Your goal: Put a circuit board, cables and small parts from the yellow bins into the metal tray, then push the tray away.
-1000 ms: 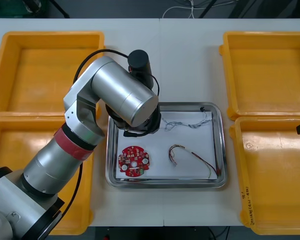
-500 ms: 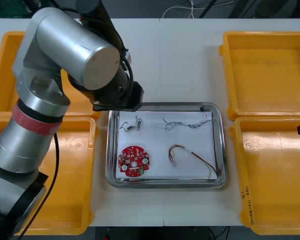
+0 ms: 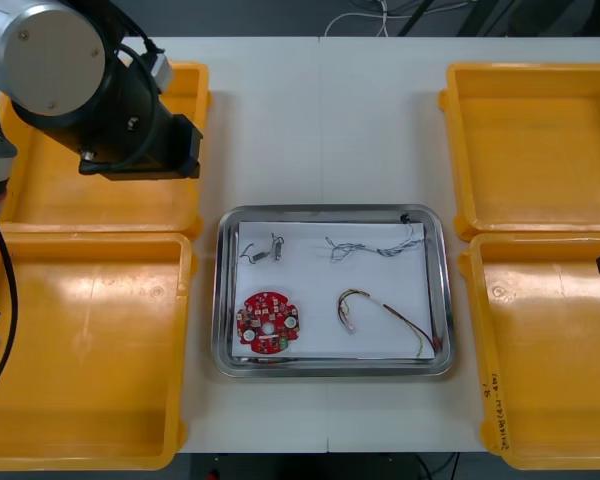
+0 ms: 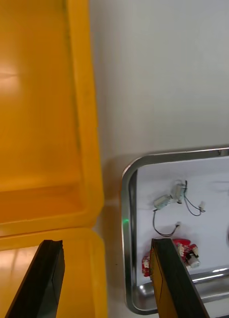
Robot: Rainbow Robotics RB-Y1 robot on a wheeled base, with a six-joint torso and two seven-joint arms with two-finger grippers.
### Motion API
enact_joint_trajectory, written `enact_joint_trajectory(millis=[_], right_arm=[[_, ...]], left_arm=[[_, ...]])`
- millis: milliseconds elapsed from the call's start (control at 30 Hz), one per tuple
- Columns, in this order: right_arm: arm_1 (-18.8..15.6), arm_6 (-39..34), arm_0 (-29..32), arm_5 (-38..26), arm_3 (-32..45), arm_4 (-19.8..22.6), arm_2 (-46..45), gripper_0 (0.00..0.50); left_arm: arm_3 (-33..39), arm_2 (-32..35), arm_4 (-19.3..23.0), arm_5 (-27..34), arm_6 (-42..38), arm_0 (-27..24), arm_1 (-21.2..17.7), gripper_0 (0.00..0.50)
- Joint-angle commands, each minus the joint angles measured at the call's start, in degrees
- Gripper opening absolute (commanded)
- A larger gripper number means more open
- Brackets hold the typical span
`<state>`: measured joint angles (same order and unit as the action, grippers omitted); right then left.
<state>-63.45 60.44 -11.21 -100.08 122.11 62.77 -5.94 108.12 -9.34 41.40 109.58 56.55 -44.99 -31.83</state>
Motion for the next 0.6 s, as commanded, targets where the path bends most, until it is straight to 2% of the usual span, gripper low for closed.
enact_joint_trajectory(millis=[33,233,600], right_arm=[[-2.4,-8.0,0.7,-2.2,5.3,0.8,-2.2,0.500],[-2.3,-11.4,0.3,-3.4,9.9,1.6,-1.6,0.500],[0.3,-13.4,-7.0,-4.3,12.9,1.4,7.7,0.500]], left_arm=[[-1.0,3.5,1.6,0.4,-2.7,-2.7,-4.7,0.500],[-4.2,7.8,2.5,0.4,2.5,-2.7,-6.6,0.500],[-5.3,11.3,1.6,0.4,5.8,-1.0,-7.6,0.500]])
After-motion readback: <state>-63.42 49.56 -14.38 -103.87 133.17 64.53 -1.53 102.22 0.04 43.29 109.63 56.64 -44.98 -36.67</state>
